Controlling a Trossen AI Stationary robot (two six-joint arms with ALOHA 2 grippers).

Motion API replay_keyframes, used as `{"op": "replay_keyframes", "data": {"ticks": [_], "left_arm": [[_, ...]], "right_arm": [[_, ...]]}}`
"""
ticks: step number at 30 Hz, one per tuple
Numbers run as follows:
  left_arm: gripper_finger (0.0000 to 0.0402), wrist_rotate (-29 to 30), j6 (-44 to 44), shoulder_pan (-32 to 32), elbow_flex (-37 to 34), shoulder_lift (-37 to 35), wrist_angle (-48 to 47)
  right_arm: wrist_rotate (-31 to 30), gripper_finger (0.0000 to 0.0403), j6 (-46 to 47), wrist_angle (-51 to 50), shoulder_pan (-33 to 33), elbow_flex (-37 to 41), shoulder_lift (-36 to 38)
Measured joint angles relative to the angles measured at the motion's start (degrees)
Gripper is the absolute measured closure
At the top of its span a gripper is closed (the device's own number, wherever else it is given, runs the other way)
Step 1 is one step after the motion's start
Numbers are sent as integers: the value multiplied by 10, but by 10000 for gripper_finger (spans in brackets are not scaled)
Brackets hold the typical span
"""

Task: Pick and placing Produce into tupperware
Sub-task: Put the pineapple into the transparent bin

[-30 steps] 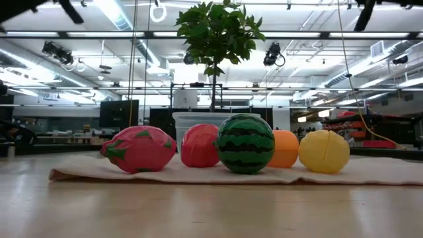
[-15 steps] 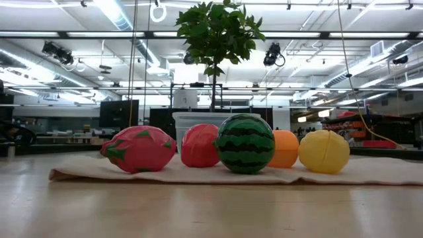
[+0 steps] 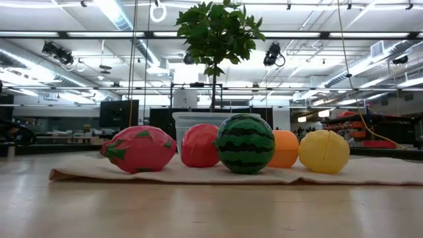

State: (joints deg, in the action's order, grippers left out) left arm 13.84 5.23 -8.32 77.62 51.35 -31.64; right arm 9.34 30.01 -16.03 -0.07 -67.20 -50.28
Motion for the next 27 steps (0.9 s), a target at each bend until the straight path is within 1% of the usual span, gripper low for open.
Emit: {"op": "replay_keyframes", "data": {"ticks": [3, 9, 15, 18, 21, 24, 27], "left_arm": [[306, 20, 56, -17, -3, 20, -55], [263, 22, 135, -42, -3, 78, -153], [232, 19, 205, -58, -4, 149, -312], [223, 17, 234, -58, -4, 179, -367], [216, 10, 241, -58, -4, 198, -372], [212, 9, 241, -58, -4, 205, -369], [212, 16, 225, -58, -4, 208, -367]], "right_arm": [[-1, 373, -8, -65, 2, 0, -16], [6, 334, -35, -158, 26, 0, -55], [6, 272, -88, -283, 57, 0, -108], [6, 235, -115, -329, 68, 0, -139], [6, 196, -157, -339, 78, 0, -168], [4, 158, -232, -337, 91, 0, -199], [-21, 129, -298, -337, 105, 0, -234]]}}
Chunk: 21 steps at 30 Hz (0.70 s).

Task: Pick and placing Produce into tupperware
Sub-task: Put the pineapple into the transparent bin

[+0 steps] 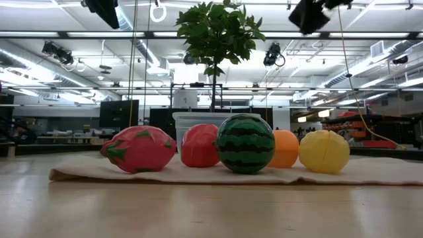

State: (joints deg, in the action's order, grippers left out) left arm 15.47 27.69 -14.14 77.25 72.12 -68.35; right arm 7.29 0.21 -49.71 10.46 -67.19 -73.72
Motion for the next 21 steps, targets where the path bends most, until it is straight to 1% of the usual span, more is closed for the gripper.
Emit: {"op": "replay_keyframes", "data": {"ticks": [2, 5, 12, 18, 21], "left_arm": [[214, 10, -12, 0, 0, -1, 9], [215, 12, -14, 1, 0, -1, 17], [213, 12, -14, 1, 0, -1, 23], [217, 12, -13, 0, 0, -1, 30], [215, 12, -13, 0, 0, -1, 31]], "right_arm": [[-15, 118, -27, 0, 9, 0, -25], [-16, 113, -36, 0, 21, 0, -64], [12, 123, -16, 9, 59, 1, -140], [13, 120, 13, 40, 89, 1, -177], [-6, 117, -12, 43, 107, 1, -187]]}}
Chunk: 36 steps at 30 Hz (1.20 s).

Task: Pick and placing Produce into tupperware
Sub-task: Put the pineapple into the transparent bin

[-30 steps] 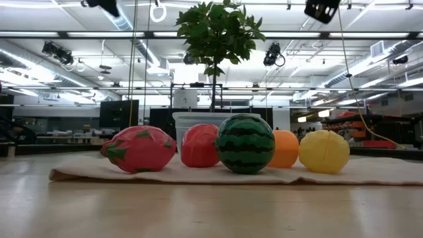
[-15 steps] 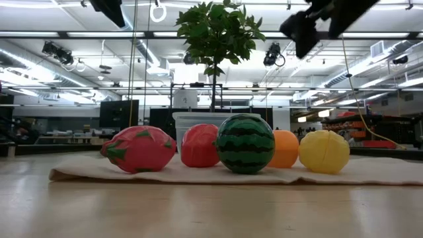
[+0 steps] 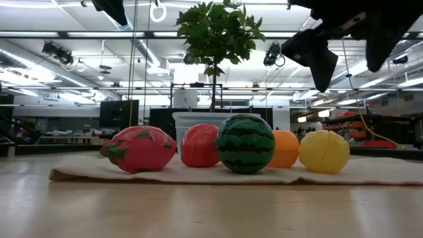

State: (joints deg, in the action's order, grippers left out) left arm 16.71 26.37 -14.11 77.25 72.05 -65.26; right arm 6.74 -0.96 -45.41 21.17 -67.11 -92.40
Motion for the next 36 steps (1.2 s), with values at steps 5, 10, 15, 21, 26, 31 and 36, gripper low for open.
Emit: {"op": "replay_keyframes", "data": {"ticks": [5, 10, 15, 21, 26, 31, 36], "left_arm": [[217, 2, 0, 2, 0, 0, 3], [224, 2, 0, 2, 0, 0, 9], [224, 2, 3, 2, 0, 0, 7], [229, 2, 23, 0, 0, 0, 6], [228, 2, 34, 0, 0, 0, 6], [232, 2, 58, 0, 0, 0, 5], [232, 2, 60, -9, 0, 0, 5]], "right_arm": [[-50, 117, -121, 23, 28, 0, -9], [-108, 117, -212, 72, 47, 0, -28], [-114, 117, -271, 72, 59, 0, -76], [-138, 117, -374, 62, 68, 0, -103], [-146, 117, -417, 69, 62, 0, -116], [-144, 117, -432, 77, 60, 0, -127], [-140, 117, -434, 78, 49, 0, -127]]}}
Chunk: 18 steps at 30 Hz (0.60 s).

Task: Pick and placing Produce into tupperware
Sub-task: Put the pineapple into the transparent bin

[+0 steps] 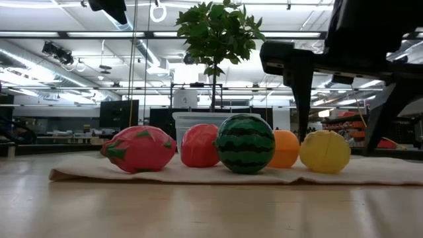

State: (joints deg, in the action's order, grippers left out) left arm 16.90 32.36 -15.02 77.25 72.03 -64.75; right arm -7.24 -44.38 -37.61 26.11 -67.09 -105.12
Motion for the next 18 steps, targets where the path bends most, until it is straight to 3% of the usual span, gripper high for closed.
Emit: {"op": "replay_keyframes", "data": {"ticks": [18], "left_arm": [[235, 0, 2, -26, 0, 0, 0]], "right_arm": [[59, 121, -79, 4, -59, 1, -4]]}}
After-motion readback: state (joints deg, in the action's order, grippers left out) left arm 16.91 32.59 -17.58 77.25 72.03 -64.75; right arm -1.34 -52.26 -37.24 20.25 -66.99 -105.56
